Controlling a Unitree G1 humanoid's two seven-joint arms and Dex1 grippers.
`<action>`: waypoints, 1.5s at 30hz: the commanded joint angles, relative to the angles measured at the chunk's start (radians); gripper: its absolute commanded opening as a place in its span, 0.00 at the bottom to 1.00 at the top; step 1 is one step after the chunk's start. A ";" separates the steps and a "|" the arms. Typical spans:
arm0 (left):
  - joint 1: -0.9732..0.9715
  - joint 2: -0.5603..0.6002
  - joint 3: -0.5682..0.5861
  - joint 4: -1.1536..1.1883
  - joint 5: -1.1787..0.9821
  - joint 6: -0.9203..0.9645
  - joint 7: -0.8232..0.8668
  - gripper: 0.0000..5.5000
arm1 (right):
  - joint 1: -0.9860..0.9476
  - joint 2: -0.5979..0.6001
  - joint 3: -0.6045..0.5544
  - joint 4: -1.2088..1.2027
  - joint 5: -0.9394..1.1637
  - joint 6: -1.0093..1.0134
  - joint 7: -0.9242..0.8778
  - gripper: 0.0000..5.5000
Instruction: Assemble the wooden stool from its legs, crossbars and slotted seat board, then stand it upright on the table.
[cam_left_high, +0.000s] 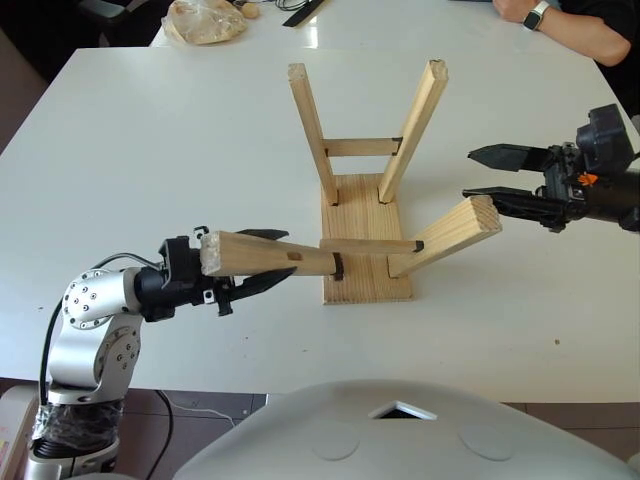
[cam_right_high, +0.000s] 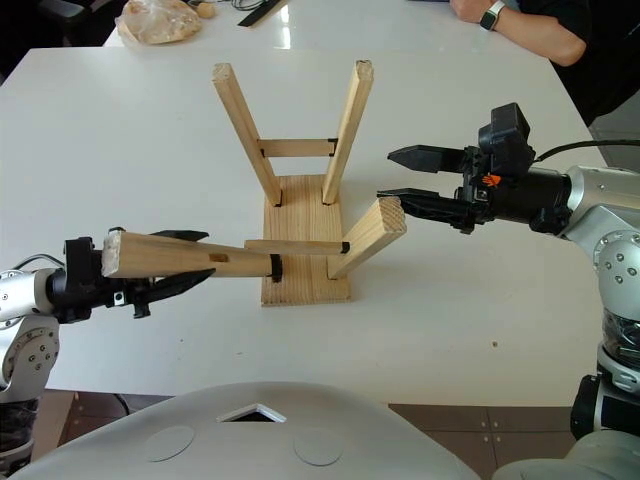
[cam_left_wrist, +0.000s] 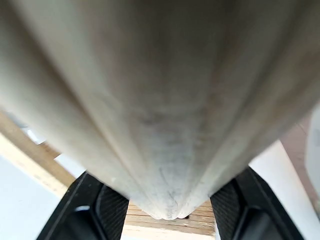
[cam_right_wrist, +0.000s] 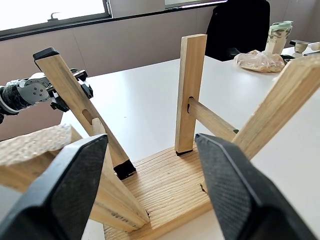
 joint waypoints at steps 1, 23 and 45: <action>0.070 0.084 -0.053 0.015 0.079 0.050 -0.052 0.37 | 0.013 -0.008 0.002 -0.015 -0.022 -0.011 -0.005 0.58; -0.255 0.218 -0.263 0.047 0.057 0.477 0.209 0.37 | 0.097 0.017 0.037 -0.066 -0.101 -0.078 -0.026 0.58; -0.403 0.255 -0.543 0.029 0.347 0.355 0.232 0.37 | 0.070 0.078 0.079 -0.076 -0.137 -0.107 -0.077 0.58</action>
